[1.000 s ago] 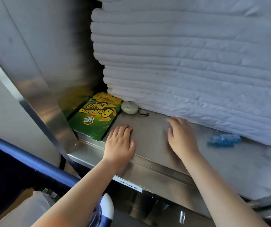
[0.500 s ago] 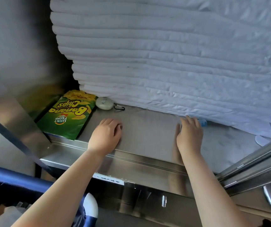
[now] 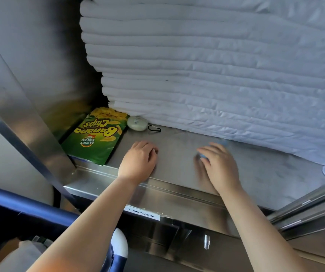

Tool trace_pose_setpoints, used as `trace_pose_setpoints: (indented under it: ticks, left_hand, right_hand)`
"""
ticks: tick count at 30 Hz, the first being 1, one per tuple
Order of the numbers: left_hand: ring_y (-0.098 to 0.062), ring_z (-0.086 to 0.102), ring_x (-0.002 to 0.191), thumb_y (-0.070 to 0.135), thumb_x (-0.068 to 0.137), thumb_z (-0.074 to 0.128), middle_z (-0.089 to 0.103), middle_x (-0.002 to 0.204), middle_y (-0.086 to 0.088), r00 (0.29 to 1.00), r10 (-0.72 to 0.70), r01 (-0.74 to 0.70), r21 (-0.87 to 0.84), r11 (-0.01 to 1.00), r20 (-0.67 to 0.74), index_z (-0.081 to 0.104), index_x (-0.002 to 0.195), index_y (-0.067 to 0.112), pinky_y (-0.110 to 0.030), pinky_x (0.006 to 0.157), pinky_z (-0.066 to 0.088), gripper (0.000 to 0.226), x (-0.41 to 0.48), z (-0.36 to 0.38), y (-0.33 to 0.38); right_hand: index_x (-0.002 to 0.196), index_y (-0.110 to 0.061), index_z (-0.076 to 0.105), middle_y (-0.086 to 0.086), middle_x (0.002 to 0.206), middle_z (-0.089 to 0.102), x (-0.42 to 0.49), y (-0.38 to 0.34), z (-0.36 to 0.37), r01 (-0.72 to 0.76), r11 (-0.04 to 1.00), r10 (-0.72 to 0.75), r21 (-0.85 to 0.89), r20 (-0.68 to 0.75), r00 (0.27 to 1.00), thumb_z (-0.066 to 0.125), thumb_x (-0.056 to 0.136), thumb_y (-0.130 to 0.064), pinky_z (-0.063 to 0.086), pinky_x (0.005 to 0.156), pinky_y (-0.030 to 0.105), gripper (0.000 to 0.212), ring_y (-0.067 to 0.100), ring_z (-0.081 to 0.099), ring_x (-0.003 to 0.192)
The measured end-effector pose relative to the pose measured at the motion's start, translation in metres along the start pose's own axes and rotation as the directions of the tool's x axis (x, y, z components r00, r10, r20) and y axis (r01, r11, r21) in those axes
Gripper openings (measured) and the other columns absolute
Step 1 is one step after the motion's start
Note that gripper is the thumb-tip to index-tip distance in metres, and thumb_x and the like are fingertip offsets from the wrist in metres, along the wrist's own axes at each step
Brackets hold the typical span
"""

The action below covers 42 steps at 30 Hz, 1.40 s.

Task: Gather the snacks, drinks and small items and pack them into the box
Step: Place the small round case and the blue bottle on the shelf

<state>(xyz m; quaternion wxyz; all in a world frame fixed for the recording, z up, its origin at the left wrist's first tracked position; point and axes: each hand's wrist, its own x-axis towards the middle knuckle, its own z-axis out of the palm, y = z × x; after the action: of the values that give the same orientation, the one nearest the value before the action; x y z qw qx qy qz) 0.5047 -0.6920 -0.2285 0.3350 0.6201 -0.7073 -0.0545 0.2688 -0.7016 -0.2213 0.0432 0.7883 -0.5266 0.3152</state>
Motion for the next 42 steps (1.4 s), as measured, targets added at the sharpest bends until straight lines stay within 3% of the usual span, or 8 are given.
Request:
trace_pose_setpoints:
  ticks: [3,8,14,22,28,33,38,42]
  left_hand:
    - [-0.022,0.053,0.092,0.009,0.088,0.052,0.065,0.093,0.000,1.000,0.005,-0.005,0.000,1.000,-0.003,0.068,0.090,0.013,-0.030,0.073,0.044,0.016,0.000,0.000,-0.001]
    - [-0.023,0.053,0.092,0.009,0.087,0.054,0.065,0.093,-0.001,1.000,0.010,-0.010,0.007,1.000,0.000,0.068,0.090,0.013,-0.031,0.073,0.044,0.015,0.000,0.001,-0.003]
    - [-0.021,0.053,0.094,0.012,0.088,0.053,0.065,0.095,0.001,1.000,0.006,-0.006,0.015,1.000,0.004,0.068,0.091,0.014,-0.030,0.075,0.044,0.015,0.000,0.002,-0.004]
    - [-0.019,0.052,0.094,0.012,0.088,0.052,0.064,0.094,0.003,1.000,-0.007,0.007,0.007,1.000,0.005,0.067,0.092,0.015,-0.032,0.072,0.045,0.016,0.000,0.002,-0.003]
    - [-0.021,0.052,0.095,0.013,0.089,0.051,0.065,0.097,0.001,1.000,-0.006,0.006,0.018,1.000,0.012,0.068,0.094,0.015,-0.034,0.074,0.046,0.018,0.001,0.001,-0.002]
    - [-0.020,0.052,0.097,0.015,0.090,0.050,0.064,0.098,0.002,1.000,-0.007,0.006,0.032,0.999,0.018,0.068,0.095,0.016,-0.033,0.075,0.046,0.018,0.001,0.001,-0.001]
    - [-0.020,0.052,0.097,0.015,0.090,0.051,0.064,0.098,0.002,1.000,-0.008,0.007,0.032,0.999,0.018,0.068,0.095,0.016,-0.034,0.075,0.046,0.018,0.000,0.000,-0.001]
    - [-0.020,0.052,0.098,0.015,0.090,0.050,0.065,0.099,0.002,1.000,-0.004,0.003,0.037,0.999,0.021,0.068,0.096,0.016,-0.032,0.076,0.045,0.019,0.000,0.001,-0.001]
  right_hand:
    - [0.097,-0.010,0.074,0.000,0.100,0.072,-0.001,-0.021,0.010,0.179,0.983,-0.181,0.045,0.067,0.981,0.077,0.069,0.000,0.050,0.090,0.035,0.030,0.025,0.064,0.104]
    - [0.103,-0.012,0.073,-0.002,0.105,0.071,0.001,-0.043,0.015,0.260,0.955,-0.272,0.141,0.080,0.959,0.076,0.073,-0.003,0.049,0.092,0.033,0.032,0.020,0.063,0.109]
    - [0.109,-0.019,0.069,-0.012,0.113,0.064,0.015,-0.041,0.007,0.028,0.896,-0.031,0.443,0.000,1.000,0.070,0.084,-0.017,0.042,0.087,0.011,0.025,-0.002,0.058,0.102]
    - [0.119,-0.017,0.063,-0.011,0.107,0.068,0.040,-0.021,0.013,-0.250,0.668,0.242,0.701,0.113,0.964,0.059,0.092,-0.017,0.041,0.088,0.010,0.027,-0.003,0.062,0.100]
    - [0.121,-0.023,0.062,-0.009,0.112,0.067,0.042,-0.010,0.017,-0.272,0.648,0.228,0.712,0.160,0.961,0.062,0.090,-0.023,0.044,0.088,0.014,0.031,0.005,0.062,0.104]
    - [0.120,-0.031,0.054,-0.013,0.111,0.059,0.033,-0.009,0.019,-0.274,0.682,0.286,0.679,0.097,0.953,0.077,0.076,-0.021,0.048,0.082,0.021,0.050,0.005,0.058,0.101]
    - [0.104,-0.033,0.056,-0.015,0.093,0.062,0.034,-0.008,0.024,-0.323,0.724,0.320,0.610,0.119,0.940,0.078,0.072,-0.019,0.044,0.070,0.011,0.041,0.000,0.058,0.079]
    - [0.099,-0.033,0.059,-0.014,0.092,0.065,0.034,-0.003,0.027,-0.339,0.698,0.328,0.631,0.140,0.934,0.076,0.076,-0.018,0.043,0.068,0.005,0.032,-0.003,0.061,0.079]
